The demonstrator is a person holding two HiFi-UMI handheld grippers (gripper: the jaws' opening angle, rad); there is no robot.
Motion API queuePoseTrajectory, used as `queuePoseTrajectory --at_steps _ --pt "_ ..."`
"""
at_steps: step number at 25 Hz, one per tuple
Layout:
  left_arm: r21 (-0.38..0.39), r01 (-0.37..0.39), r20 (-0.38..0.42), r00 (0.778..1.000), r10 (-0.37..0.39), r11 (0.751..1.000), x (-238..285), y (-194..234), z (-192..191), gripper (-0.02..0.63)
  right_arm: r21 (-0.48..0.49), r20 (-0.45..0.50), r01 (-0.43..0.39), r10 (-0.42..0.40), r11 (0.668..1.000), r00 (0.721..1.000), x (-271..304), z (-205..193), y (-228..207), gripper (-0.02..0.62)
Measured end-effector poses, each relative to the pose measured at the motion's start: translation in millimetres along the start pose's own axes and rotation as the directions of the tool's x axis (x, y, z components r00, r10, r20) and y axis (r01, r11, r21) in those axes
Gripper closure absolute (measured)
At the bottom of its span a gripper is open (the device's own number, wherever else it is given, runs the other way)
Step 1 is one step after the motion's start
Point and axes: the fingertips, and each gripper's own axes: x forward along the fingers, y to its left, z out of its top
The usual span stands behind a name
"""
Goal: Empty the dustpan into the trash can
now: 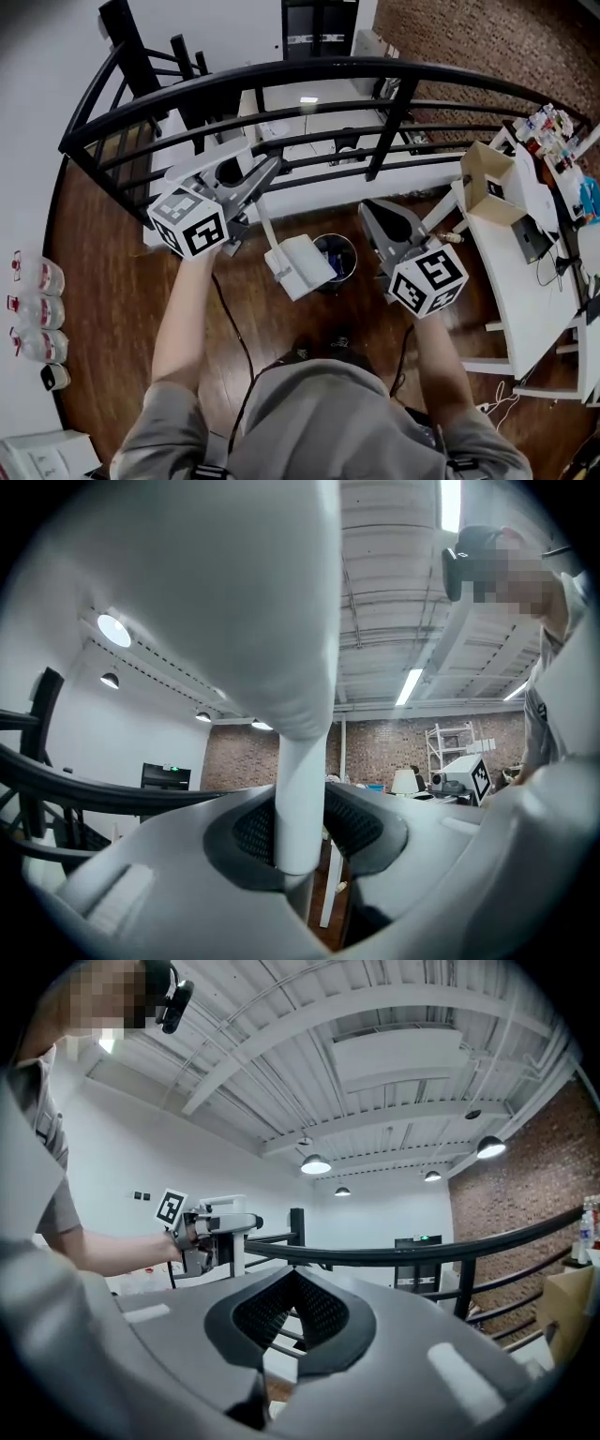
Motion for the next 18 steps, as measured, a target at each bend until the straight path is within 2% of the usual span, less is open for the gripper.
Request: queuePoseTrajectory --at_steps 6,10,14,18 --pt "0.021 -0.129 0.04 0.991 0.128 0.991 -70 22 18 0.486 -0.002 -0.001 -0.098 0.098 0.995 0.995 33 3 43 0.597" --pt "0.033 -0.235 0.042 0.971 0.233 0.971 -107 37 15 0.488 -0.002 -0.01 -0.148 0.147 0.989 0.989 48 2 64 0.597" --pt "0.048 -0.338 0.021 0.941 0.338 0.94 -128 47 -9 0.488 -0.003 -0.023 -0.181 0.181 0.983 0.983 56 -2 79 0.597" --pt "0.055 -0.405 -0.011 0.914 0.406 0.913 -143 58 -47 0.488 -0.001 -0.045 -0.201 0.201 0.98 0.979 62 -8 89 0.597"
